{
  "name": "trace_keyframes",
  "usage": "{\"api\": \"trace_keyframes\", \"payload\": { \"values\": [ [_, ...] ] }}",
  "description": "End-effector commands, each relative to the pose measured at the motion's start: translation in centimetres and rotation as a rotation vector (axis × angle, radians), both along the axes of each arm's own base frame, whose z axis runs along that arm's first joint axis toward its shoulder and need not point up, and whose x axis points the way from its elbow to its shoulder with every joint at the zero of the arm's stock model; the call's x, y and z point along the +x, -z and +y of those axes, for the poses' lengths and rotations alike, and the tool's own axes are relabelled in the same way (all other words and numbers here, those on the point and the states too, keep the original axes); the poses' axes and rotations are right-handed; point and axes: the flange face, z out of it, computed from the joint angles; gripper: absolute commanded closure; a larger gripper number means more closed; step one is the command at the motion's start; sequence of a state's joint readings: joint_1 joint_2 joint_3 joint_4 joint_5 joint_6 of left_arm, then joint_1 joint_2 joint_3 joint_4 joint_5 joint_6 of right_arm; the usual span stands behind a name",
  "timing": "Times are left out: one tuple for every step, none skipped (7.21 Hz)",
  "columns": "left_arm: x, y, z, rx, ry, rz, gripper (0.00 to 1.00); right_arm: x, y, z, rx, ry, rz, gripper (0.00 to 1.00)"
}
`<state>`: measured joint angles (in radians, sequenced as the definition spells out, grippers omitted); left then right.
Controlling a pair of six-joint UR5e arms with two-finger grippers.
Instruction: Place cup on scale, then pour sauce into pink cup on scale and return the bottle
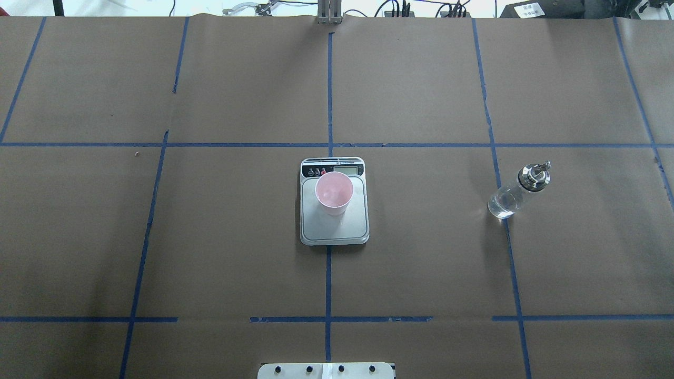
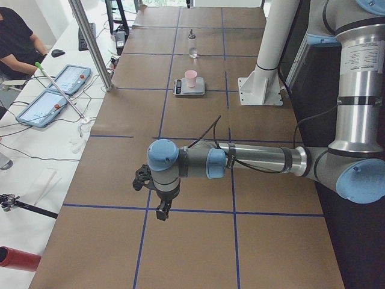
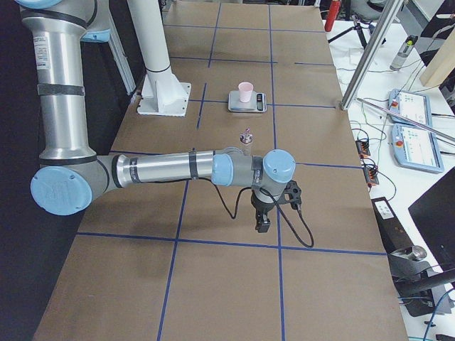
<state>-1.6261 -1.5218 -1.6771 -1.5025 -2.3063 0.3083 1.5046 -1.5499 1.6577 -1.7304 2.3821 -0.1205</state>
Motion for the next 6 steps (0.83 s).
{"api": "trace_keyframes", "payload": {
  "values": [
    [0.0,-0.1,0.0,-0.004,0.001,-0.001,0.00,0.8,-1.0,0.6,-0.023,-0.020,-0.026,0.00],
    [0.0,0.1,0.0,-0.002,0.001,-0.002,0.00,1.4,-1.4,0.6,-0.008,-0.040,-0.052,0.00],
    [0.0,0.1,-0.2,-0.002,0.002,-0.002,0.00,2.2,-2.8,0.6,0.000,-0.055,-0.054,0.00],
    [0.0,0.1,-0.1,-0.003,0.002,-0.004,0.00,2.3,-4.2,0.8,0.016,-0.059,-0.054,0.00],
    [0.0,-0.1,0.0,-0.006,0.002,-0.002,0.00,2.4,-5.0,0.9,0.026,-0.061,-0.055,0.00],
    [0.0,-0.1,0.0,-0.012,0.010,-0.003,0.00,2.6,-5.1,1.0,0.023,-0.067,-0.055,0.00]
  ]
}}
